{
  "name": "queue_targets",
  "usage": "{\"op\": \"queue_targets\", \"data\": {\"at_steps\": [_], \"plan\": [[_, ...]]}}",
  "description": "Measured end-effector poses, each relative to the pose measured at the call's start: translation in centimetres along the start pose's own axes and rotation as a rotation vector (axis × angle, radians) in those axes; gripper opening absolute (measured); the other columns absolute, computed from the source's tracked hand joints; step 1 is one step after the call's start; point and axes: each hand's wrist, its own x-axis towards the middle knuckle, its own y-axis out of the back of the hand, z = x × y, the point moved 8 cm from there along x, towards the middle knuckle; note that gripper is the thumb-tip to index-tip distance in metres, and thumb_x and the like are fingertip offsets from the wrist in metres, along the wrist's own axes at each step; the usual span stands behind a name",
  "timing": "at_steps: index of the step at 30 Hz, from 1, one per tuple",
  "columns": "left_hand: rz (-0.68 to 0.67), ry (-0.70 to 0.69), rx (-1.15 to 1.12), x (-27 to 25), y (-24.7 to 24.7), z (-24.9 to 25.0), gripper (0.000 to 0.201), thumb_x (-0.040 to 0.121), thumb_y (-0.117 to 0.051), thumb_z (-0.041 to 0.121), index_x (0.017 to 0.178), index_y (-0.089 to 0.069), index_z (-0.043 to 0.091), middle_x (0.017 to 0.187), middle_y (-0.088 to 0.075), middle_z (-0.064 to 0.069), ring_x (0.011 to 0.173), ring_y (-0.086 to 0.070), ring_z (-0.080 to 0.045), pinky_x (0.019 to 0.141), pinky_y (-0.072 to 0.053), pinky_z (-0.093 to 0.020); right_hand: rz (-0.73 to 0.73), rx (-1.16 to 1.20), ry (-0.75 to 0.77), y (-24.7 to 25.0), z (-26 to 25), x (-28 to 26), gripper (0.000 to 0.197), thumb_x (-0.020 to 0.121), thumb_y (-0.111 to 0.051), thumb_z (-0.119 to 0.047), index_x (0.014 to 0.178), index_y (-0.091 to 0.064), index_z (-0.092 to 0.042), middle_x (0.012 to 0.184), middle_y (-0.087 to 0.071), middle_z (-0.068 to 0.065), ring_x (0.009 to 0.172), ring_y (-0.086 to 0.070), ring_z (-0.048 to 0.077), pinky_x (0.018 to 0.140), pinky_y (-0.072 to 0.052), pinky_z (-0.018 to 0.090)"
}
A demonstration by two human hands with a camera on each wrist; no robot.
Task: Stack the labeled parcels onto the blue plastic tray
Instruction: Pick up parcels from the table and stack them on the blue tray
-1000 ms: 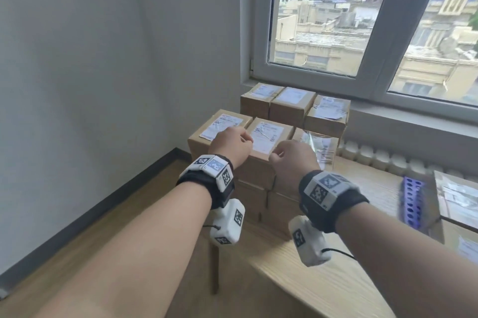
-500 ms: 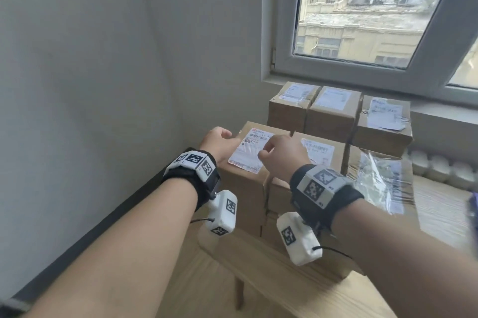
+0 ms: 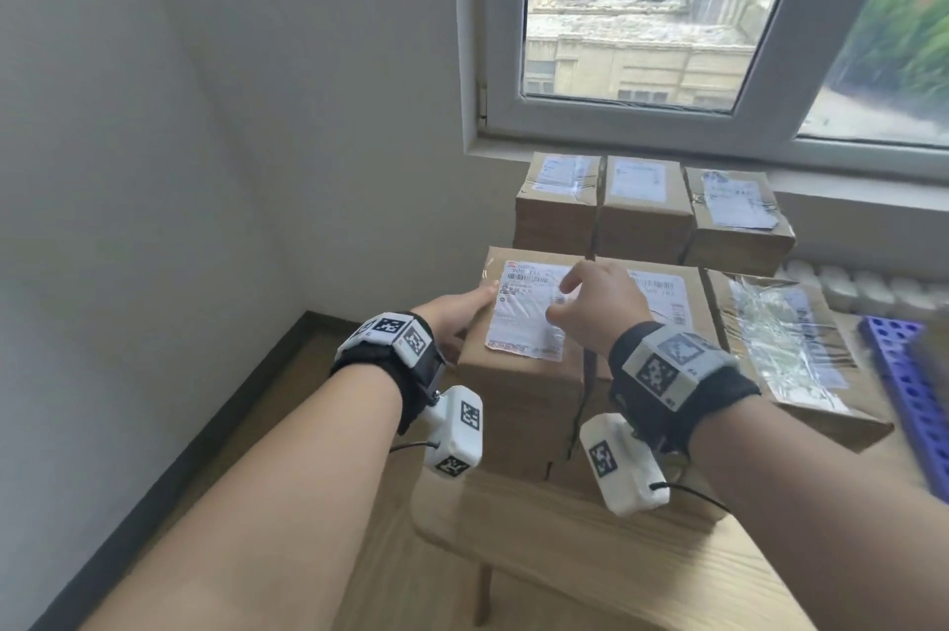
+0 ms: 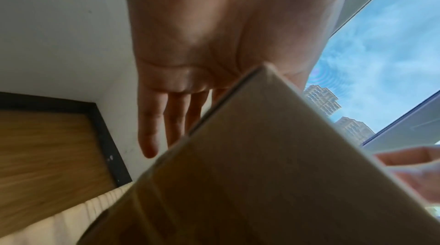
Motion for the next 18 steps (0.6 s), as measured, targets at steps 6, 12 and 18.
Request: {"op": "queue_targets", "data": {"at_steps": [6,12,18], "plan": [[-0.036,-0.054,0.006,1.2,-0.2,0.4,0.047,0.094,-0.048,0.059,0.103,-0.060,0.014,0.079,-0.064,-0.003,0.067,-0.061,-0.018,0.059,-0.048,-0.026,0.039,0.002,-0.056,0.0,0.0,-0.2,0.033,0.087,-0.066,-0.024,0.119,-0.061,-0.014,0.125,-0.055,0.005,0.112,-0.053,0.021,0.082,-0.039,0.027],[-0.022,-0.092,0.046,1.6,0.1,0.5,0.054,0.095,-0.047,0.059,0.116,-0.065,0.013,0.092,-0.068,-0.004,0.066,-0.058,-0.017,0.056,-0.043,-0.024,0.065,0.000,-0.066,-0.1,-0.3,-0.3,0.031,0.088,-0.063,-0.021,0.117,-0.062,-0.014,0.121,-0.059,0.004,0.095,-0.048,0.017,0.079,-0.039,0.027],[-0.021,-0.078,0.029,0.9,0.1,0.6,0.044,0.097,-0.045,0.056,0.100,-0.060,0.015,0.076,-0.061,-0.002,0.068,-0.059,-0.021,0.066,-0.048,-0.029,0.090,0.021,-0.073,-0.2,-0.5,-0.4,0.029,0.087,-0.064,-0.024,0.115,-0.063,-0.015,0.121,-0.060,0.003,0.108,-0.055,0.021,0.086,-0.043,0.030]]}}
